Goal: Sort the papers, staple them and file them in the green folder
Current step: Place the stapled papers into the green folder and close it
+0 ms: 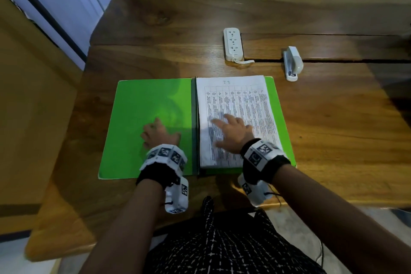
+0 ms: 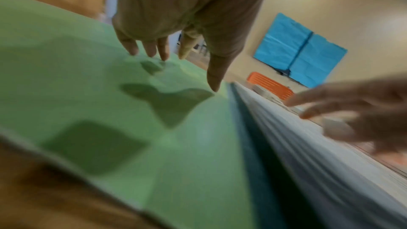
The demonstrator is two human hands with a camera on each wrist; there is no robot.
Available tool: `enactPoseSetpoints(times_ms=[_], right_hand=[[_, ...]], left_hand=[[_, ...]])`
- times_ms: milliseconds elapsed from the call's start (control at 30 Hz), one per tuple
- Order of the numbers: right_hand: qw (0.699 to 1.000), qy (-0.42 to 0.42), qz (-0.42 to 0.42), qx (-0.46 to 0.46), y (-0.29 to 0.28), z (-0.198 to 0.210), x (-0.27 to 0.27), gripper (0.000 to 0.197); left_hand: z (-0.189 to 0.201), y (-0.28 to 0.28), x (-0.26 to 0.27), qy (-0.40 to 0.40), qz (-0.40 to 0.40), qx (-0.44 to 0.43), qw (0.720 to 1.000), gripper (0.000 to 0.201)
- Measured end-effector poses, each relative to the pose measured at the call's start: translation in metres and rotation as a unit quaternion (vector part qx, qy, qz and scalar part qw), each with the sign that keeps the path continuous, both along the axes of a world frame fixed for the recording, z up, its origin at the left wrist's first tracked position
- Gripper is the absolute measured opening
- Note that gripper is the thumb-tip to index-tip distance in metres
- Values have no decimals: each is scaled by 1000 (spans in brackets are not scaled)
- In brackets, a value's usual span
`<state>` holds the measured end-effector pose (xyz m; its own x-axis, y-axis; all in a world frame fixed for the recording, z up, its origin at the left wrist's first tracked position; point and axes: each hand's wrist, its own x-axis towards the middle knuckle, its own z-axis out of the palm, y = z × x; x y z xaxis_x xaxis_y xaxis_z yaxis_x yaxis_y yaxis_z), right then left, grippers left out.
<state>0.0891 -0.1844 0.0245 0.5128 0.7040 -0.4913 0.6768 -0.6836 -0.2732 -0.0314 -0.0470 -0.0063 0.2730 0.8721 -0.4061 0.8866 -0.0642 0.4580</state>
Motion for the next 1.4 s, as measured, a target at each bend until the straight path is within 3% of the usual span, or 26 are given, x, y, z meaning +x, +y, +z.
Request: enactPoseSetpoints(times_ms=[167, 300, 367, 467, 567, 700, 800, 867, 933, 1000, 1033, 1067, 1133, 1200, 1267, 1300, 1333, 1400], right_hand=[[998, 18, -32, -51, -3, -18, -28, 78], [997, 33, -52, -54, -2, -21, -31, 78], [996, 34, -57, -57, 2, -22, -32, 78], [996, 24, -59, -69, 6, -23, -33, 77], [996, 14, -53, -76, 6, -23, -36, 77], [997, 18, -32, -75, 1, -20, -36, 74], [998, 27, -22, -48, -9, -12, -24, 69], [996, 39, -83, -5, -21, -9, -10, 64], [978, 28, -205, 22, -37, -8, 8, 62], [959, 13, -282, 25, -52, -10, 23, 62], [953, 21, -303, 19, -59, -10, 29, 63], [944, 48, -326, 33, -66, -12, 36, 66], [918, 130, -364, 85, -79, -10, 45, 68], [886, 199, -396, 139, -92, -8, 52, 49], [836, 262, -443, 190, -104, -8, 59, 59], [788, 320, -482, 212, -110, -10, 59, 69], [759, 343, -503, 231, -114, -12, 61, 72], [739, 351, -521, 244, -116, -20, 69, 60]], left_hand=[[-15, 46, -72, 46, 204, -29, 977, 85], [-24, 45, -89, 64, 265, -17, 962, 100], [-19, 44, -87, 54, 264, -13, 963, 98], [-3, 54, -93, -7, 240, -52, 969, 81], [37, 60, -105, -120, 209, -47, 969, 22], [107, 42, -106, -189, 97, 51, 976, 15], [148, 6, -85, -327, 11, 25, 945, 22], [156, -15, -61, -406, -50, -34, 912, 25], [149, -31, -33, -425, -96, -100, 894, 24], [125, -39, -5, -404, -121, -138, 896, 21], [110, -40, 8, -371, -130, -138, 909, 13], [92, -39, 21, -303, -139, -132, 934, 19], [58, -40, 40, -151, -133, -128, 971, 57], [34, -44, 50, -55, -116, -136, 982, 79], [24, -54, 53, -6, -102, -118, 988, 87], [20, -58, 54, 7, -100, -97, 990, 88], [19, -63, 55, 15, -91, -70, 993, 86], [12, -69, 59, 1, -70, -28, 997, 82]])
